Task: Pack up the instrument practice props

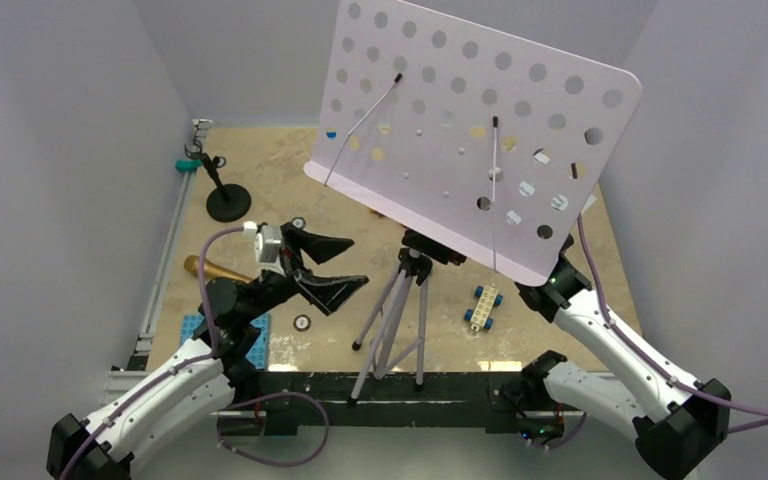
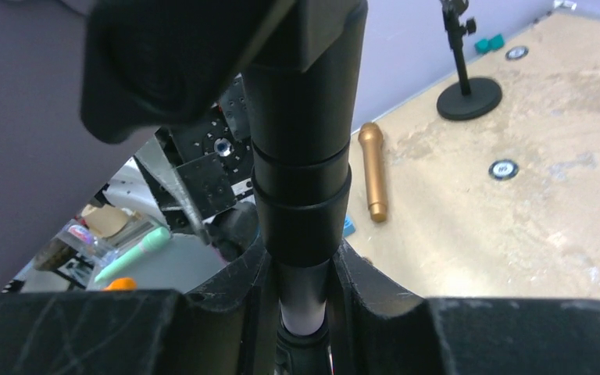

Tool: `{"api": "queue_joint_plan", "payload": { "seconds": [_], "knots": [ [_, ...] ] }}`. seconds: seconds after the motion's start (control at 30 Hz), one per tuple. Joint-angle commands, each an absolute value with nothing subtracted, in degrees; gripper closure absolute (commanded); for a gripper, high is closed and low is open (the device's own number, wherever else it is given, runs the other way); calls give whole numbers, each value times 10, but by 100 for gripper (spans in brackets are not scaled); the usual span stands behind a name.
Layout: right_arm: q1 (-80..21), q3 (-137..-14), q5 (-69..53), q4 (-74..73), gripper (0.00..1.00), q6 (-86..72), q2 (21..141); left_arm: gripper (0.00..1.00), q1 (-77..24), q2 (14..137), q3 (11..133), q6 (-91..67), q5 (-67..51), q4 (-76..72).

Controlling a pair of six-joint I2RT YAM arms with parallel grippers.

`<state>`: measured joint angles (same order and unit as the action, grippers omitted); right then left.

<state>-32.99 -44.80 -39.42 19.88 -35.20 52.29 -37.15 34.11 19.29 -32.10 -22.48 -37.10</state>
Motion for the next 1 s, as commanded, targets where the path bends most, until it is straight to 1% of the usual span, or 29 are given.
{"api": "queue_joint_plan", "payload": {
  "seconds": [0.0,0.13,0.3,0.4,0.57,0.8,0.97],
  "knots": [
    [-331,-527,-408,290,100,-392,500,0,-367,390,231,-410,-386,-401],
    [-331,-526,-399,288,100,-387,498,0,-368,449,226,-458,-421,-469],
    [-331,-508,-387,309,100,-393,491,0,-370,536,194,-541,-445,-614],
    [-331,-499,-380,333,100,-406,496,0,-384,581,185,-566,-448,-673],
    [-331,-498,-377,362,100,-422,512,0,-423,626,194,-567,-446,-701],
    [-331,-495,-374,375,100,-424,519,0,-444,667,185,-593,-441,-782],
    [-331,-489,-370,391,100,-428,519,0,-459,683,195,-562,-445,-767]
  ]
}}
